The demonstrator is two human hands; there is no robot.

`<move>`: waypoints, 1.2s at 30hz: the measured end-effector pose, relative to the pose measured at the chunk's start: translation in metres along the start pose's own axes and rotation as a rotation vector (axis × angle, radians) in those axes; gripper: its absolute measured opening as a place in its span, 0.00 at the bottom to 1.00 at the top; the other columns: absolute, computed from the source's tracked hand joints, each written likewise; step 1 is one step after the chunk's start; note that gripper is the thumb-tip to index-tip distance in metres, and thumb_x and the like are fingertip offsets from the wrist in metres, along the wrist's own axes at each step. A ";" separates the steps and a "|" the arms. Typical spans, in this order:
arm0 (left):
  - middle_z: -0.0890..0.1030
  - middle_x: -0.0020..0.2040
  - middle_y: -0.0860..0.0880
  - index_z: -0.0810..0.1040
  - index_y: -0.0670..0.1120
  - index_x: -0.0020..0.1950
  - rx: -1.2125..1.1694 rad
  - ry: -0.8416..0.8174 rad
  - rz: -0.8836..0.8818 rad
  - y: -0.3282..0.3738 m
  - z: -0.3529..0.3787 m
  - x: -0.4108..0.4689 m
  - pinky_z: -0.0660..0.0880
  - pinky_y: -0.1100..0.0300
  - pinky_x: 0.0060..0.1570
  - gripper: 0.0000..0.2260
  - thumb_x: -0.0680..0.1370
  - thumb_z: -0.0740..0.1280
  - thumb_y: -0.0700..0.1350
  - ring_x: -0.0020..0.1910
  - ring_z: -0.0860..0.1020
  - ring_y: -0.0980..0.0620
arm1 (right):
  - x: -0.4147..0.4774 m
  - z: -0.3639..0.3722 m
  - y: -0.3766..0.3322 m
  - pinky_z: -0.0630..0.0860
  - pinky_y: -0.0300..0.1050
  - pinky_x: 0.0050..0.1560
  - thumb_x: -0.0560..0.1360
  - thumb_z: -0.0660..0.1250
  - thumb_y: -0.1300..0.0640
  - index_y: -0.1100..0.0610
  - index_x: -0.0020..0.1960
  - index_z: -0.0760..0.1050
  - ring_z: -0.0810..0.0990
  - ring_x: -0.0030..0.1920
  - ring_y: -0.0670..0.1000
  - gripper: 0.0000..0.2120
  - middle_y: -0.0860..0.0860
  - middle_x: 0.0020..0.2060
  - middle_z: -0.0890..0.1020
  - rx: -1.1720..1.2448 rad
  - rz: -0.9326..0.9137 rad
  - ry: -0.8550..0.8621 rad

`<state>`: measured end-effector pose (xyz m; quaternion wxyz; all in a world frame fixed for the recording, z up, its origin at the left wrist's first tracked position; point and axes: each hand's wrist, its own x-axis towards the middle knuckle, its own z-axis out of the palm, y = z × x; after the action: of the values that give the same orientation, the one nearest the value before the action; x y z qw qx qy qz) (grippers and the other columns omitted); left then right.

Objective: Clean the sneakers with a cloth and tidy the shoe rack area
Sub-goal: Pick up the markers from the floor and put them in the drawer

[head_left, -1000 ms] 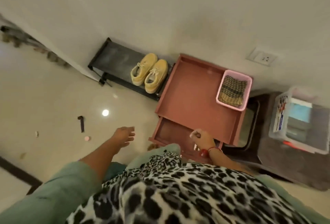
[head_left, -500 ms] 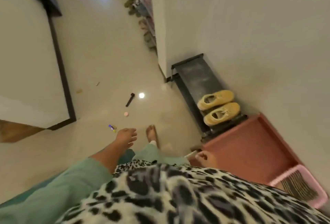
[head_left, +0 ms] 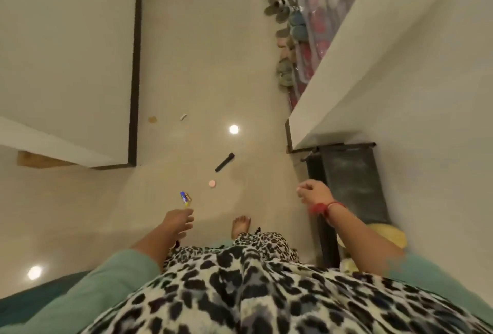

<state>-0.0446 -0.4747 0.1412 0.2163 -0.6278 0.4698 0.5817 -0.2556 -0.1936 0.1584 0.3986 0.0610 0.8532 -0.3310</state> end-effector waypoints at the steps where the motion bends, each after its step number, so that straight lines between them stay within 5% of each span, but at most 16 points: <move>1: 0.78 0.50 0.45 0.75 0.43 0.57 -0.020 0.017 -0.015 0.003 -0.005 0.004 0.66 0.56 0.47 0.09 0.79 0.64 0.46 0.44 0.75 0.48 | 0.012 -0.002 -0.019 0.73 0.39 0.28 0.75 0.64 0.62 0.62 0.51 0.76 0.75 0.34 0.48 0.06 0.56 0.41 0.78 0.010 -0.016 0.002; 5: 0.78 0.49 0.46 0.74 0.44 0.56 -0.119 0.044 0.002 0.024 -0.014 0.011 0.67 0.56 0.48 0.09 0.80 0.64 0.47 0.46 0.76 0.49 | 0.055 0.003 -0.083 0.75 0.39 0.32 0.75 0.63 0.62 0.62 0.51 0.77 0.77 0.37 0.50 0.07 0.55 0.42 0.79 -0.042 -0.071 -0.096; 9: 0.78 0.49 0.46 0.74 0.44 0.55 -0.238 0.086 0.021 0.046 -0.015 0.016 0.68 0.56 0.47 0.08 0.80 0.63 0.48 0.46 0.76 0.49 | 0.084 0.009 -0.129 0.69 0.34 0.24 0.75 0.63 0.64 0.59 0.46 0.75 0.74 0.32 0.47 0.03 0.52 0.37 0.77 -0.107 -0.078 -0.223; 17: 0.77 0.43 0.47 0.74 0.43 0.52 -0.512 0.207 -0.118 0.060 0.013 0.047 0.66 0.61 0.36 0.07 0.80 0.63 0.46 0.35 0.74 0.54 | 0.173 0.028 -0.221 0.69 0.38 0.24 0.74 0.62 0.64 0.60 0.47 0.76 0.75 0.33 0.49 0.05 0.55 0.38 0.78 -0.388 -0.206 -0.372; 21: 0.78 0.44 0.49 0.75 0.43 0.58 -0.726 0.176 -0.207 0.071 0.041 0.074 0.68 0.57 0.47 0.11 0.79 0.64 0.48 0.38 0.76 0.54 | 0.214 0.054 -0.254 0.70 0.38 0.27 0.74 0.63 0.62 0.58 0.46 0.77 0.77 0.37 0.49 0.05 0.52 0.39 0.78 -0.548 -0.289 -0.477; 23: 0.80 0.50 0.48 0.75 0.44 0.58 -0.819 0.184 -0.220 0.082 0.053 0.093 0.69 0.55 0.48 0.11 0.79 0.65 0.49 0.47 0.78 0.52 | 0.239 0.077 -0.254 0.70 0.37 0.26 0.73 0.63 0.61 0.59 0.46 0.77 0.77 0.37 0.49 0.05 0.53 0.40 0.78 -0.594 -0.288 -0.505; 26: 0.80 0.48 0.48 0.76 0.45 0.53 -0.896 0.164 -0.236 0.097 0.067 0.134 0.71 0.56 0.47 0.06 0.79 0.64 0.46 0.47 0.78 0.51 | 0.278 0.120 -0.245 0.70 0.35 0.24 0.74 0.63 0.61 0.59 0.47 0.77 0.78 0.37 0.49 0.06 0.52 0.39 0.79 -0.661 -0.287 -0.531; 31: 0.80 0.44 0.45 0.78 0.45 0.46 -0.998 0.184 -0.273 0.084 0.087 0.240 0.71 0.59 0.41 0.03 0.78 0.65 0.43 0.43 0.77 0.49 | 0.367 0.205 -0.195 0.77 0.46 0.45 0.73 0.63 0.62 0.57 0.47 0.78 0.80 0.45 0.53 0.06 0.51 0.42 0.80 -0.782 -0.352 -0.532; 36: 0.79 0.46 0.45 0.76 0.43 0.55 -1.037 0.206 -0.283 0.054 0.099 0.372 0.71 0.60 0.41 0.07 0.79 0.64 0.44 0.45 0.77 0.49 | 0.474 0.291 -0.124 0.73 0.43 0.51 0.72 0.66 0.60 0.57 0.53 0.77 0.77 0.49 0.53 0.09 0.53 0.49 0.79 -0.964 -0.460 -0.516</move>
<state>-0.1856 -0.5449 -0.2143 -0.0925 -0.7629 0.0508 0.6378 -0.4351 -0.5441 -0.2543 0.4938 -0.3960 0.7741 0.0118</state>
